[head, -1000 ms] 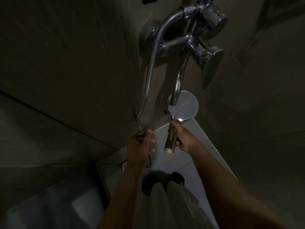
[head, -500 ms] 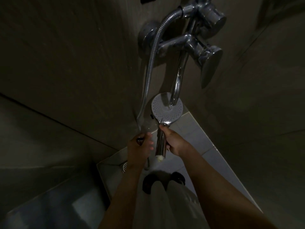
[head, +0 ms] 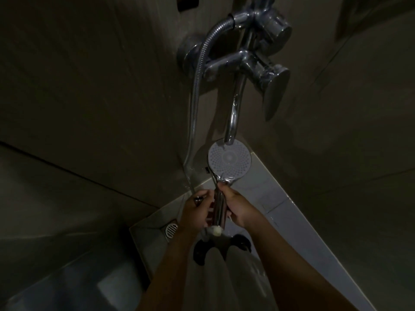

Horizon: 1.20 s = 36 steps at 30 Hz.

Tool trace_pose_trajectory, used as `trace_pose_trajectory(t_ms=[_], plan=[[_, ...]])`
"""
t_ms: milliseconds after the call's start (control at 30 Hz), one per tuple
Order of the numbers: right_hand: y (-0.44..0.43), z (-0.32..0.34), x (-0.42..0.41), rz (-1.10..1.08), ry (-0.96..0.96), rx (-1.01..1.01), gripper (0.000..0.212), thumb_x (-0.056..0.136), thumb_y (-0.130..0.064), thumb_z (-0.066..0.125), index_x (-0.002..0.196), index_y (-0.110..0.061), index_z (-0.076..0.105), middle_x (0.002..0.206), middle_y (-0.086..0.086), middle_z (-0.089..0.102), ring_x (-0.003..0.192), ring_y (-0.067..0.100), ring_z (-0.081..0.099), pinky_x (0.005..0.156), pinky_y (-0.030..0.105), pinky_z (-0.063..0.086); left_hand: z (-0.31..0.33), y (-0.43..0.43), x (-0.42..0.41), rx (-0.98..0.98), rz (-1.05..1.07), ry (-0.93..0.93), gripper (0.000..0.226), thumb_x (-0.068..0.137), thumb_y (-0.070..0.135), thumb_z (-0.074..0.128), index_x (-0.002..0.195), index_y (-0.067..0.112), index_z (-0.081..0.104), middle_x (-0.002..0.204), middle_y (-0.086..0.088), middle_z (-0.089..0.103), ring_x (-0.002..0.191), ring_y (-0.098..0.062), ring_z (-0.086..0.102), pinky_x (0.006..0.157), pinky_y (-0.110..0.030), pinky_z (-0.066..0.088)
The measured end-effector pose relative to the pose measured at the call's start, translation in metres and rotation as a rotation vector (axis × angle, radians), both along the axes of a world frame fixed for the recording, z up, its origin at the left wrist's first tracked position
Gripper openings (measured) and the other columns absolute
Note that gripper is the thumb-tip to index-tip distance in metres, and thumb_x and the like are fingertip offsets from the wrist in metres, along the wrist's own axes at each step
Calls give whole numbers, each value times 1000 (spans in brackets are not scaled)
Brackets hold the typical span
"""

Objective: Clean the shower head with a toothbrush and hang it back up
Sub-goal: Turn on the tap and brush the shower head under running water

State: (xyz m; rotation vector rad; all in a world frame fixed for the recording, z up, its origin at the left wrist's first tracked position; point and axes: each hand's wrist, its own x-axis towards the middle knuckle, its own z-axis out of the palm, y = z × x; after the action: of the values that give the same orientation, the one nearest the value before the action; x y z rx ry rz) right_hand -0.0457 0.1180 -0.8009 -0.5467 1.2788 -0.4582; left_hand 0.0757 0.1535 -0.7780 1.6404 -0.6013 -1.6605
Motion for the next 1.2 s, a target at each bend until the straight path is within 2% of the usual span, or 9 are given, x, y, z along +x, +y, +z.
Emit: trace_pose_trajectory(t_ms=[67, 167, 333, 467, 533, 700, 900, 1033, 1200], plan=[[-1, 1, -2, -5, 27, -25, 43, 100, -39, 36, 105, -7, 64, 90, 11, 71, 77, 20, 69, 63, 25, 56, -1, 2, -4, 14, -54, 31, 8, 93, 26, 56, 98, 25, 62, 94, -15, 70, 80, -27, 69, 67, -33, 57], [2, 3, -3, -27, 69, -72, 41, 100, -38, 38, 103, -4, 61, 85, 11, 68, 54, 10, 64, 44, 19, 47, -2, 2, -16, 23, -72, 69, 12, 91, 24, 58, 102, 27, 56, 78, -15, 72, 65, -29, 69, 55, -33, 56], [4, 3, -7, -86, 152, -94, 60, 95, -51, 41, 108, 4, 61, 99, 27, 68, 87, 36, 68, 78, 43, 55, -4, 0, -31, -30, -66, -71, 19, 86, 20, 66, 93, 33, 55, 90, -11, 70, 73, -22, 71, 59, -29, 55], [5, 8, -14, -37, 210, -173, 50, 96, -50, 37, 78, -10, 61, 67, 10, 61, 57, 15, 56, 50, 20, 43, -5, 0, -37, -46, -58, -91, 25, 80, 6, 71, 101, 16, 61, 77, 0, 67, 53, -4, 65, 49, -17, 50], [6, 9, -19, -55, 240, -182, 43, 99, -46, 34, 80, -15, 58, 63, 0, 58, 52, 9, 51, 46, 18, 37, -6, -2, -35, -15, -83, -85, 29, 78, 4, 72, 105, 9, 63, 73, -5, 67, 47, -10, 60, 46, -22, 48], [10, -10, -43, -232, 339, -13, 7, 97, -19, 45, 103, -17, 44, 79, 7, 56, 54, 14, 39, 46, 22, 28, -13, -8, -22, 40, -114, -160, 29, 75, -2, 68, 101, 11, 63, 69, -8, 66, 46, -14, 56, 44, -21, 46], [-1, 0, -54, -524, 443, -151, 11, 90, 0, 44, 95, -9, 47, 83, 13, 55, 55, 16, 41, 47, 24, 32, -23, -14, -14, 44, -146, -191, 33, 72, -8, 65, 89, 19, 57, 61, -5, 61, 40, -13, 52, 40, -20, 41], [-16, 15, -45, -393, 474, -373, 9, 91, -3, 50, 95, -8, 57, 76, 6, 54, 57, 14, 45, 42, 15, 36, -26, -13, -15, 26, -161, -222, 35, 71, -10, 65, 88, 20, 56, 65, -2, 60, 39, -13, 52, 42, -22, 45], [-45, 12, -35, -361, 504, -344, 17, 85, 4, 51, 80, -11, 59, 68, 5, 54, 56, 15, 46, 49, 23, 36, -29, -10, -13, 23, -188, -232, 41, 70, -10, 66, 102, 16, 60, 79, -2, 62, 39, -10, 54, 42, -24, 47]])
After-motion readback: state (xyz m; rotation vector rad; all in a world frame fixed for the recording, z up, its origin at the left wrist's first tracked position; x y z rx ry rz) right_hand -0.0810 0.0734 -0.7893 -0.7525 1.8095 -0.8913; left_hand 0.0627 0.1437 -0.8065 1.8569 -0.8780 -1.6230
